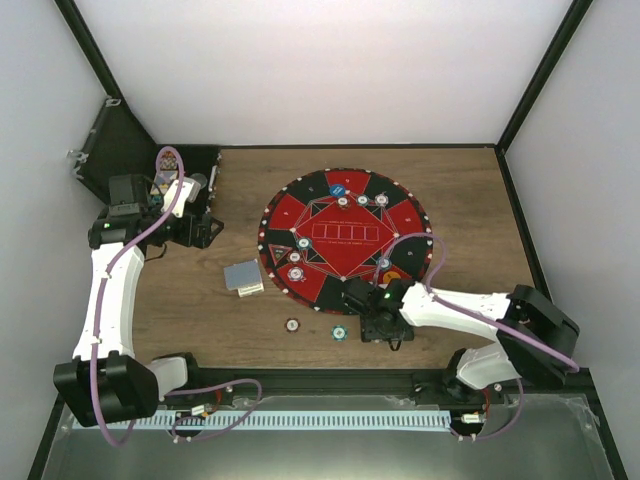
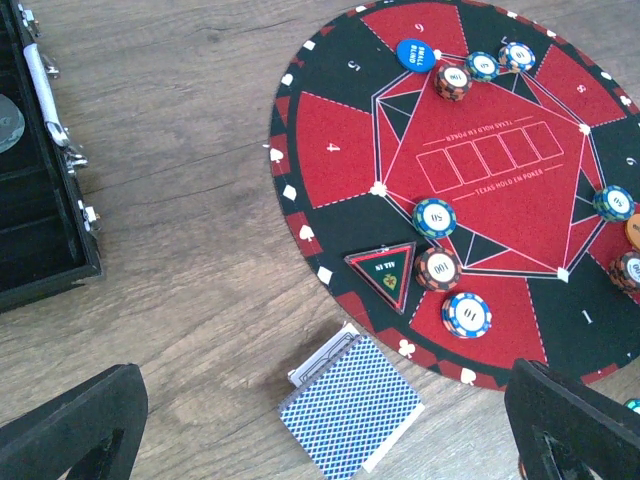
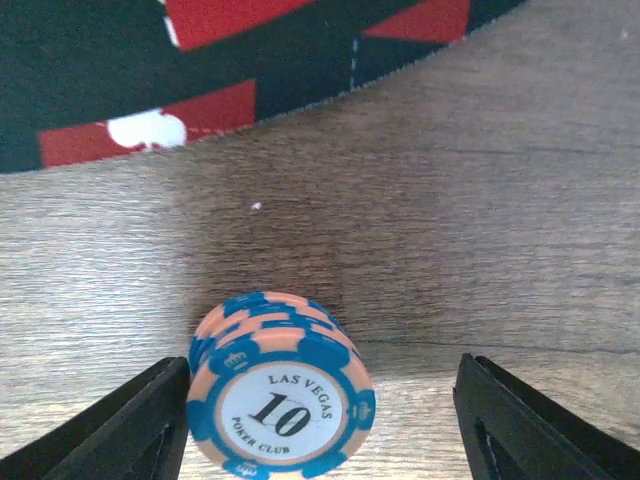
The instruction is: Distribute texas hold em gaming equipment
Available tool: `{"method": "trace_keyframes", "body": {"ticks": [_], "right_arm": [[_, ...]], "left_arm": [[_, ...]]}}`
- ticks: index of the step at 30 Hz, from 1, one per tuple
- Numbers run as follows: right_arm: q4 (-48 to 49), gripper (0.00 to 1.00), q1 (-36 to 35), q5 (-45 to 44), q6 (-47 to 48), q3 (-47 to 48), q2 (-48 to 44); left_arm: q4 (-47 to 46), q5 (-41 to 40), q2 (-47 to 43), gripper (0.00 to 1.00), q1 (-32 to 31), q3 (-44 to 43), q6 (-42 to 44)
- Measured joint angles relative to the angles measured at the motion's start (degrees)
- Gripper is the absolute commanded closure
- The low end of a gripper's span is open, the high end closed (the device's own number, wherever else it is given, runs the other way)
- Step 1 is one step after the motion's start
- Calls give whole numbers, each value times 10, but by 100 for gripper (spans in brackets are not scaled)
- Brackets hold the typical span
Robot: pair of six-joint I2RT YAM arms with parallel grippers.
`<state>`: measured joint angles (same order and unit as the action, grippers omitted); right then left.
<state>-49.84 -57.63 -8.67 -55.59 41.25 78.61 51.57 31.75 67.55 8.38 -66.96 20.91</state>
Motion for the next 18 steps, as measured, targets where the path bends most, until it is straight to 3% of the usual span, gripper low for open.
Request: {"method": "trace_keyframes", "body": {"ticks": [11,18], "right_arm": [[19,43,-3,9,-9,-9,9],[28,58,-3,12,-6,-8,11]], "left_arm": [[1,-2,0,0,0,0,2],[1,-4,-1,0,0,0,2]]}}
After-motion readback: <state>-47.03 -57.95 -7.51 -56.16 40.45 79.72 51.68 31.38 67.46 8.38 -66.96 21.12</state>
